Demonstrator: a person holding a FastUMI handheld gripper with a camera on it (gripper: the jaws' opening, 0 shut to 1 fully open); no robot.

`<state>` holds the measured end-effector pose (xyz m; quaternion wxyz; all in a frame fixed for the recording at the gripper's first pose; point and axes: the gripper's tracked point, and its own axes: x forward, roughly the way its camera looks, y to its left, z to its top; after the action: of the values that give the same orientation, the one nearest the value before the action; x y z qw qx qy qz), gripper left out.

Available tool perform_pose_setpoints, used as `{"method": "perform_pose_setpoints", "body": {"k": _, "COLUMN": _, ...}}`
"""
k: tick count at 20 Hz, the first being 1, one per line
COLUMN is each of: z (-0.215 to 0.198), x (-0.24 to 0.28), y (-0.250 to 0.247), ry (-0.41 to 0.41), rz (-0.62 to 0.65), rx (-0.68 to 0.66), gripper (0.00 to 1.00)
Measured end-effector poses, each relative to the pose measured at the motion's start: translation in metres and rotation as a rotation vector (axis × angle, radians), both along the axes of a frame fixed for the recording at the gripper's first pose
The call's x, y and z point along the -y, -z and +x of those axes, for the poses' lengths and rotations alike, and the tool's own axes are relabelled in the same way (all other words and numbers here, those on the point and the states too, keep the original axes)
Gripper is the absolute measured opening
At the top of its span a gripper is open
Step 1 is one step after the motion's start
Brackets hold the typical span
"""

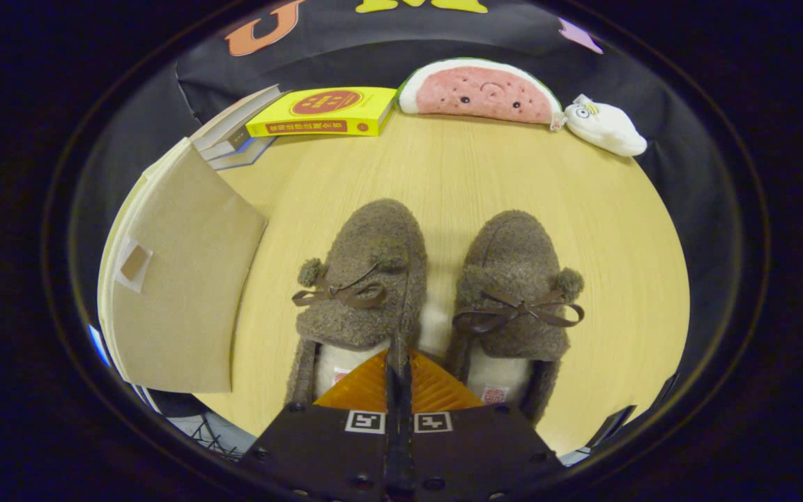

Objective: Open the storage box then place both shoes into the box .Put the left shoe in first, then the right shoe, with the right side of both shoes facing outward in a uniform manner.

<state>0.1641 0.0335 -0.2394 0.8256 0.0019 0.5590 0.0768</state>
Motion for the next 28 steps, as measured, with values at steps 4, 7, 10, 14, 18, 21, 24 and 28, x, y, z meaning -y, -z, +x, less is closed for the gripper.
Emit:
{"method": "perform_pose_setpoints", "body": {"k": 4, "z": -0.009, "x": -0.008, "y": -0.037, "ry": 0.01, "rz": 0.06, "rx": 0.041, "gripper": 0.0}}
{"method": "perform_pose_setpoints", "body": {"k": 7, "z": -0.017, "x": -0.018, "y": -0.078, "ry": 0.013, "rz": 0.088, "rx": 0.102, "gripper": 0.0}}
{"method": "perform_pose_setpoints", "body": {"k": 10, "z": -0.023, "x": -0.039, "y": -0.127, "ry": 0.023, "rz": 0.139, "rx": 0.155, "gripper": 0.01}}
{"method": "perform_pose_setpoints", "body": {"k": 14, "z": -0.023, "x": -0.081, "y": -0.19, "ry": 0.028, "rz": 0.205, "rx": 0.231, "gripper": 0.0}}
{"method": "perform_pose_setpoints", "body": {"k": 18, "z": -0.023, "x": -0.145, "y": -0.22, "ry": 0.004, "rz": 0.265, "rx": 0.257, "gripper": 0.0}}
{"method": "perform_pose_setpoints", "body": {"k": 21, "z": -0.018, "x": -0.192, "y": -0.213, "ry": -0.008, "rz": 0.27, "rx": 0.259, "gripper": 0.0}}
{"method": "perform_pose_setpoints", "body": {"k": 24, "z": -0.011, "x": -0.234, "y": -0.184, "ry": -0.02, "rz": 0.25, "rx": 0.237, "gripper": 0.0}}
{"method": "perform_pose_setpoints", "body": {"k": 28, "z": -0.009, "x": -0.269, "y": -0.128, "ry": -0.009, "rz": 0.223, "rx": 0.179, "gripper": 0.0}}
